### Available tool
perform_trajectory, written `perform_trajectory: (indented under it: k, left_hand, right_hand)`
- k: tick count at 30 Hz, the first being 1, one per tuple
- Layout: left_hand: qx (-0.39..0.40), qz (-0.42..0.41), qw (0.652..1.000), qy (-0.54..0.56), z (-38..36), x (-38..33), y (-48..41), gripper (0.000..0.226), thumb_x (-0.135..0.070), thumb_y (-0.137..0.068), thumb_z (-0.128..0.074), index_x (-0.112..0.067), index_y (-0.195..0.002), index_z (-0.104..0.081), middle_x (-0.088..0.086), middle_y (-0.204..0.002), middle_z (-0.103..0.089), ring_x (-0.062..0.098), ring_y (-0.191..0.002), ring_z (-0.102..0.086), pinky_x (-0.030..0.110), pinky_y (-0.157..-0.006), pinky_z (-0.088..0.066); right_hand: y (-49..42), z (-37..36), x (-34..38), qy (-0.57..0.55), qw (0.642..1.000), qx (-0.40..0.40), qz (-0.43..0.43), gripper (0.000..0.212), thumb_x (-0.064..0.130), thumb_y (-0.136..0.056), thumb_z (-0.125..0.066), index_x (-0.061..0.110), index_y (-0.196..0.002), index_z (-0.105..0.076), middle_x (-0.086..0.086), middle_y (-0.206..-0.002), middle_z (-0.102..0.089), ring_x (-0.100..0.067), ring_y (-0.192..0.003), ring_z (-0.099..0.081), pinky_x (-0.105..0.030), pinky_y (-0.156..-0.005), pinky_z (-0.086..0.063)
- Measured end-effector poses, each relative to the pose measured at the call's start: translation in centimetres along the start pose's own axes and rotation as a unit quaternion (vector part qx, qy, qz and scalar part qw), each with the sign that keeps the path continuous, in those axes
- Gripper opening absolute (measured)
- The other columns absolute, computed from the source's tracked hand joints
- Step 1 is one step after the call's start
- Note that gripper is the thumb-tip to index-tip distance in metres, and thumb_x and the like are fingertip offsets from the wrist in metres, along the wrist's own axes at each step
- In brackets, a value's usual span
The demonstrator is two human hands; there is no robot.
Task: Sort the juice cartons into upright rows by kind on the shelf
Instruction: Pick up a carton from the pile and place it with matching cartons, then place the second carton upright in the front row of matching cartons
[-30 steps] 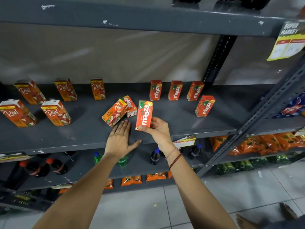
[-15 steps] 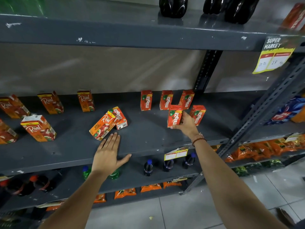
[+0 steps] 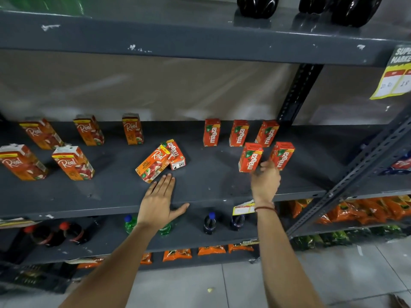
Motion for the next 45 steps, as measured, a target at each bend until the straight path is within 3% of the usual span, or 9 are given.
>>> perform_trajectory:
  k: [2,5,10,13,17,27,34,39,45]
  left_hand:
    - [0.001,0.001,1.000,0.003,0.0,0.0,0.0,0.094,-0.075,-0.082,-0.019,-0.002,-0.135,-0.044,0.014,-0.141,-0.045,0.025,-0.130,-0.041,0.039,-0.108,-0.021]
    - [0.003,-0.002,1.000,0.005,-0.1,0.0,-0.1,0.095,-0.076,-0.081,-0.019,-0.001,-0.135,-0.043,0.015,-0.141,-0.045,0.025,-0.131,-0.040,0.039,-0.109,-0.022]
    - [-0.004,-0.001,1.000,0.010,-0.1,0.1,-0.2,0.092,-0.074,-0.082,-0.023,-0.001,-0.134,-0.045,0.016,-0.139,-0.047,0.026,-0.130,-0.042,0.040,-0.108,-0.026]
    - [-0.012,-0.001,1.000,0.017,-0.3,0.1,-0.1,0.089,-0.072,-0.080,-0.032,-0.001,-0.133,-0.045,0.015,-0.139,-0.047,0.026,-0.130,-0.042,0.041,-0.108,-0.030]
    - [-0.020,-0.005,0.999,0.025,-0.3,0.2,-0.2,0.089,-0.071,-0.080,-0.035,0.000,-0.133,-0.045,0.016,-0.139,-0.047,0.025,-0.129,-0.042,0.041,-0.108,-0.030]
    - [-0.023,-0.010,0.999,0.043,-0.5,0.2,-0.2,0.088,-0.069,-0.080,-0.039,0.001,-0.133,-0.044,0.017,-0.140,-0.046,0.027,-0.130,-0.041,0.043,-0.107,-0.034]
    - [-0.018,-0.008,0.999,0.047,-0.3,0.1,-0.2,0.089,-0.070,-0.080,-0.036,0.000,-0.134,-0.044,0.016,-0.140,-0.046,0.026,-0.131,-0.040,0.042,-0.108,-0.032]
    - [-0.019,-0.009,0.999,0.047,-0.4,0.1,-0.2,0.089,-0.072,-0.082,-0.031,-0.001,-0.134,-0.044,0.016,-0.140,-0.045,0.027,-0.130,-0.042,0.042,-0.107,-0.032]
    - [-0.018,-0.013,0.999,0.035,-0.4,0.1,-0.1,0.093,-0.073,-0.083,-0.022,0.001,-0.132,-0.047,0.018,-0.137,-0.048,0.027,-0.128,-0.044,0.042,-0.106,-0.032]
  right_hand:
    - [2.7,-0.8,3.2,-0.028,0.999,-0.013,0.036,0.019,0.011,-0.080,-0.066,0.000,-0.095,-0.063,-0.015,-0.102,-0.067,-0.030,-0.094,-0.064,-0.030,-0.079,-0.047]
    - [5.2,-7.6,8.7,-0.093,0.973,0.194,0.088,0.027,0.018,-0.079,-0.070,0.000,-0.100,-0.066,-0.013,-0.101,-0.070,-0.024,-0.092,-0.067,-0.014,-0.076,-0.041]
    - [7.3,-14.9,13.4,-0.001,0.915,0.399,0.064,0.030,0.022,-0.082,-0.068,0.002,-0.101,-0.058,-0.013,-0.102,-0.063,-0.030,-0.102,-0.059,-0.032,-0.080,-0.045]
    - [7.1,-17.0,13.8,0.052,0.892,0.447,0.025,0.051,0.022,-0.077,-0.073,-0.002,-0.117,-0.053,-0.017,-0.126,-0.058,-0.031,-0.115,-0.056,-0.036,-0.094,-0.048]
    - [6.8,-18.4,14.4,0.062,0.866,0.496,-0.016,0.059,0.015,-0.076,-0.074,0.002,-0.126,-0.046,-0.016,-0.131,-0.055,-0.028,-0.120,-0.053,-0.040,-0.102,-0.046]
    - [7.3,-20.8,14.2,0.011,0.850,0.517,-0.098,0.064,0.019,-0.063,-0.085,0.004,-0.118,-0.057,-0.010,-0.120,-0.064,-0.022,-0.113,-0.059,-0.035,-0.099,-0.049]
    - [7.6,-20.6,11.4,-0.209,0.841,0.462,-0.191,0.065,0.003,-0.066,-0.081,0.000,-0.122,-0.048,-0.015,-0.123,-0.059,-0.027,-0.116,-0.057,-0.031,-0.087,-0.051]
    - [6.5,-19.9,8.9,-0.237,0.879,0.384,-0.153,0.044,0.016,-0.061,-0.084,0.013,-0.099,-0.062,-0.013,-0.112,-0.069,-0.025,-0.104,-0.065,-0.041,-0.099,-0.050]
    - [8.2,-16.0,8.8,-0.258,0.887,0.375,-0.073,0.052,0.022,-0.063,-0.083,0.013,-0.109,-0.061,-0.010,-0.112,-0.069,-0.023,-0.108,-0.063,-0.044,-0.101,-0.048]
Point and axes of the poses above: each hand's wrist, its own y-axis away from the middle knuckle, its own z-axis out of the back of the hand, x = y × z, the point moved 9 cm from there along -y, towards the middle knuckle
